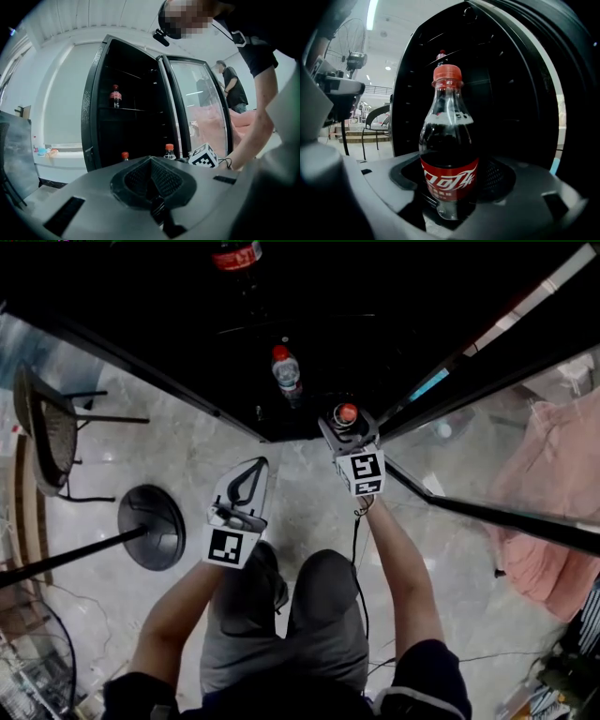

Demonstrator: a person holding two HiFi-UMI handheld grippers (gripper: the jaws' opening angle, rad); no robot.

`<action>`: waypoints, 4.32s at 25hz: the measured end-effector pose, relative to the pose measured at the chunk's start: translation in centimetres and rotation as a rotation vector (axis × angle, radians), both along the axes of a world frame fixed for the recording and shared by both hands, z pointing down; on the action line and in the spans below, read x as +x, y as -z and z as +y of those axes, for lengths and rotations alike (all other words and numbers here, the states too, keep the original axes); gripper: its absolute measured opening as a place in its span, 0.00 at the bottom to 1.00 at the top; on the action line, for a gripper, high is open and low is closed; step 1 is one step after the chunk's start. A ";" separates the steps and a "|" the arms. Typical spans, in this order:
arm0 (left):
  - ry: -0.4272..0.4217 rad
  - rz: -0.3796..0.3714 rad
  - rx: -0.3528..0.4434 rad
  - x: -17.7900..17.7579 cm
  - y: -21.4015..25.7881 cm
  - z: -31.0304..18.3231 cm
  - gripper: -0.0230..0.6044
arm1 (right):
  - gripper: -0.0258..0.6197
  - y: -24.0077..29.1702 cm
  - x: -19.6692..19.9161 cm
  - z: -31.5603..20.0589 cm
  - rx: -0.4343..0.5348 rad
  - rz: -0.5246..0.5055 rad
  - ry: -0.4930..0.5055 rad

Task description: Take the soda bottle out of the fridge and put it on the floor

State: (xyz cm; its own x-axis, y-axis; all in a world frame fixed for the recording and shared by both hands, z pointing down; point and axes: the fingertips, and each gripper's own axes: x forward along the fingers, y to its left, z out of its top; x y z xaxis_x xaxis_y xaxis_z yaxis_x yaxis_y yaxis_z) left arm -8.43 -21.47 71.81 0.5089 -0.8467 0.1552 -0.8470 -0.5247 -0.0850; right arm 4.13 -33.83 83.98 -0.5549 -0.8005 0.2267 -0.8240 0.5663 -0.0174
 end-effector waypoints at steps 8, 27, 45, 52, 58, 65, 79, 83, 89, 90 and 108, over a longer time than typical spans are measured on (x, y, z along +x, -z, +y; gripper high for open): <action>-0.085 -0.030 -0.003 2.3 -5.1 -1.0 0.07 | 0.53 -4.1 -0.7 5.0 -0.028 0.005 0.067; -0.163 -0.128 -0.030 2.3 -18.5 -1.5 0.07 | 0.53 -16.8 -1.7 10.9 -0.122 0.056 0.130; -0.229 -0.138 -0.021 2.7 -24.7 -0.7 0.07 | 0.53 -25.3 -2.5 11.4 -0.145 0.086 0.145; -0.225 -0.142 -0.012 2.3 -25.4 -0.9 0.07 | 0.53 -27.5 -2.3 11.1 -0.146 0.093 0.130; -0.237 -0.154 -0.017 1.9 -26.5 -0.5 0.07 | 0.53 -28.6 -2.1 11.1 -0.141 0.088 0.115; -0.235 -0.146 -0.011 2.1 -26.8 -0.4 0.07 | 0.54 -28.7 -1.9 11.6 -0.087 0.072 0.093; -0.222 -0.154 -0.012 2.7 -28.3 0.6 0.07 | 0.57 -28.6 -1.3 12.2 -0.057 0.067 0.074; -0.215 -0.166 -0.007 2.4 -28.1 0.5 0.07 | 0.58 -28.2 -1.0 13.1 -0.067 0.055 0.085; -0.206 -0.160 0.001 2.0 -27.9 0.5 0.07 | 0.59 -26.7 0.6 14.7 -0.042 0.028 0.079; -0.202 -0.157 0.002 1.9 -27.8 0.5 0.07 | 0.59 -26.4 0.9 14.9 -0.039 0.031 0.078; -0.181 -0.146 0.027 0.9 -18.4 0.7 0.07 | 0.45 -12.1 2.2 15.9 0.075 0.050 0.117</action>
